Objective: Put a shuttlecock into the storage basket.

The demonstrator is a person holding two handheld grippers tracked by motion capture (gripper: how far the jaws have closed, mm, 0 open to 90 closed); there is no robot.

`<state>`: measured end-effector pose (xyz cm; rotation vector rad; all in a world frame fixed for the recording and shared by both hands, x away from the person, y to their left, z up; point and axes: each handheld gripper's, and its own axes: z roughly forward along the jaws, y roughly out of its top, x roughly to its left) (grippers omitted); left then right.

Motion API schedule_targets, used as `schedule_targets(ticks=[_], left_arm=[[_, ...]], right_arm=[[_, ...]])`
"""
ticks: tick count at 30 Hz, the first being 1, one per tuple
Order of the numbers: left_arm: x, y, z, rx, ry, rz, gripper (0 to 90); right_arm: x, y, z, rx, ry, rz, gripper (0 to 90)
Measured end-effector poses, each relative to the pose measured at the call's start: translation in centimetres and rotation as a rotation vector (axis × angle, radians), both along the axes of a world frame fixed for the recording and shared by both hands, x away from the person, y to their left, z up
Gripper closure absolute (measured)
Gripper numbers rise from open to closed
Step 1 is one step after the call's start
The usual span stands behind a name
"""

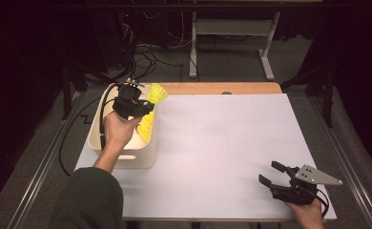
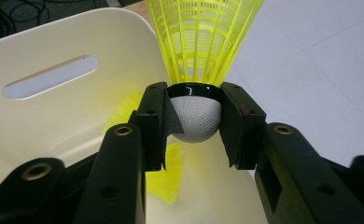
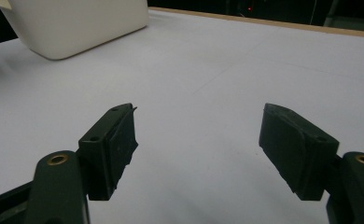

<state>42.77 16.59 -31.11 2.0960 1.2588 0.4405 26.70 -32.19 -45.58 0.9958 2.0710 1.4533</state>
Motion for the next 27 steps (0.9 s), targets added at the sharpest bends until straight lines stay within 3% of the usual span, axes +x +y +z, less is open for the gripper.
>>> schedule_targets(ticks=[4, 20, 27], left_arm=[[0.2, 0.3, -0.1, 0.022, -0.008, 0.02, 64.5], [0.8, 2.5, -0.7, -0.02, 0.008, 0.101, 64.5], [1.1, 3.2, -1.4, -0.016, 0.019, 0.138, 64.3]], right_arm=[[0.0, 0.0, 0.0, 0.0, -0.001, 0.001, 27.8], [0.0, 0.0, 0.0, -0.001, 0.0, 0.001, 27.8], [0.0, 0.0, 0.0, -0.002, 0.0, 0.001, 27.9]])
